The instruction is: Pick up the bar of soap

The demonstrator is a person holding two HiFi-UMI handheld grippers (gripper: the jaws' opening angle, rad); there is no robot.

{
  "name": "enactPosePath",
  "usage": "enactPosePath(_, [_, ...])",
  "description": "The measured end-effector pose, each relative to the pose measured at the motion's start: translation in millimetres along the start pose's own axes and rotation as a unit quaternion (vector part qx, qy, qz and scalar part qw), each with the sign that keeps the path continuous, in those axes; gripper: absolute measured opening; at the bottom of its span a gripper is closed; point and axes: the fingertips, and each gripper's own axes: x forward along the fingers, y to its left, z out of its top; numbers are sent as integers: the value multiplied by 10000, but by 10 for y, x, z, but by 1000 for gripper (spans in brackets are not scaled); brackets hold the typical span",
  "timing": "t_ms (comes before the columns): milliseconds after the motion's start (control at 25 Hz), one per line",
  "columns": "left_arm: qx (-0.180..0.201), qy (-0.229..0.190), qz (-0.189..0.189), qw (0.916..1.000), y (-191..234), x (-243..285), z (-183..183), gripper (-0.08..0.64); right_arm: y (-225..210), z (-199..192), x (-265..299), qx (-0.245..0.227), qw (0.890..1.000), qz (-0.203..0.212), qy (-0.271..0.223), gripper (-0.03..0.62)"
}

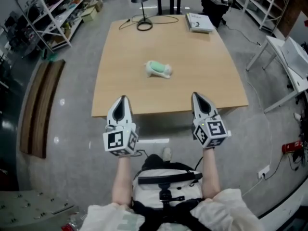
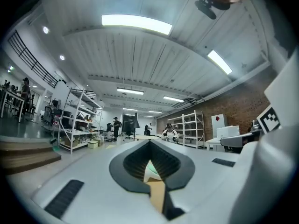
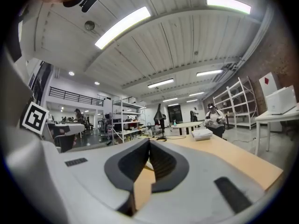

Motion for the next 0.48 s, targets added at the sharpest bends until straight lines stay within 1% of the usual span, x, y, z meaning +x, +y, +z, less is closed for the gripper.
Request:
enactPosePath(160, [-22,31,155,9999,87,452,-54,0,-152,5,477,38,9999,127,86,5])
enactPosePath(280, [-22,14,135,9999,91,798,-71,0,-293,-19,781,116,9996,214,136,5])
enactPosePath(480, [-115,49,88,9999,200,1357,-108,0,-477,-61,1333,198,9987,214,428,5])
